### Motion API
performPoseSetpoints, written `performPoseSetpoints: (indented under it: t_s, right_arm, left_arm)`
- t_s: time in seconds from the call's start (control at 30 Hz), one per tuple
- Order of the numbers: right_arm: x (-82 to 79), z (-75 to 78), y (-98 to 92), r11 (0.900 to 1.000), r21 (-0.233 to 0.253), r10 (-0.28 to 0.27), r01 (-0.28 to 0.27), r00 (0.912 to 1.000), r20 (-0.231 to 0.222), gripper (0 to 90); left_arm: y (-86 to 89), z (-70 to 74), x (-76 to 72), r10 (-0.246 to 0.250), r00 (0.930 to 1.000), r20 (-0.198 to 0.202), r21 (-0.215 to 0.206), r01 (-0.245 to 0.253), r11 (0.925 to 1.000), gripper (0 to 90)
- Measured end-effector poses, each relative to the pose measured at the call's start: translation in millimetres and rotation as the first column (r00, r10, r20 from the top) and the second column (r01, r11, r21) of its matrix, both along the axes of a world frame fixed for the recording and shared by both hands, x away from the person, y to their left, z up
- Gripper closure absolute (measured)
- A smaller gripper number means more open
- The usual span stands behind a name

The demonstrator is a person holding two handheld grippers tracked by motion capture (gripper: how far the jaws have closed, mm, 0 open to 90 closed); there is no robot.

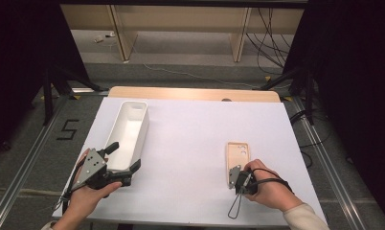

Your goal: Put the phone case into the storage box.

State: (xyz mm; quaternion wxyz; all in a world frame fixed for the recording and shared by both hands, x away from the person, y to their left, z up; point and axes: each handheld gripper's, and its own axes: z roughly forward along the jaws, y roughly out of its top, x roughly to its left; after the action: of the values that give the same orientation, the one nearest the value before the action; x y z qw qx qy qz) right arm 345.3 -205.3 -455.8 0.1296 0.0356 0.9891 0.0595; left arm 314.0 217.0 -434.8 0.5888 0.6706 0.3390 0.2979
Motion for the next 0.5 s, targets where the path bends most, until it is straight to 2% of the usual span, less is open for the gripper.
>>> performPoseSetpoints:
  t_s: [0.13,0.17,0.5]
  right_arm:
    - [-1.6,-0.1,-0.6,1.000,0.004,-0.021,0.021,0.9998,-0.007,86.6]
    - [-0.6,0.2,-0.7,1.000,0.004,-0.005,0.005,1.0000,-0.001,86.7]
    - [-1.2,0.6,-2.0,1.000,0.019,-0.007,0.007,1.0000,0.002,87.3]
  left_arm:
    - [0.1,0.0,0.0,0.000,1.0000,0.000,0.000,0.000,1.0000,5.4]
    - [0.1,0.0,0.0,0.001,1.0000,0.000,0.000,-0.001,1.0000,5.4]
    - [0.2,0.0,0.0,0.000,1.0000,0.000,-0.001,0.000,1.0000,5.4]
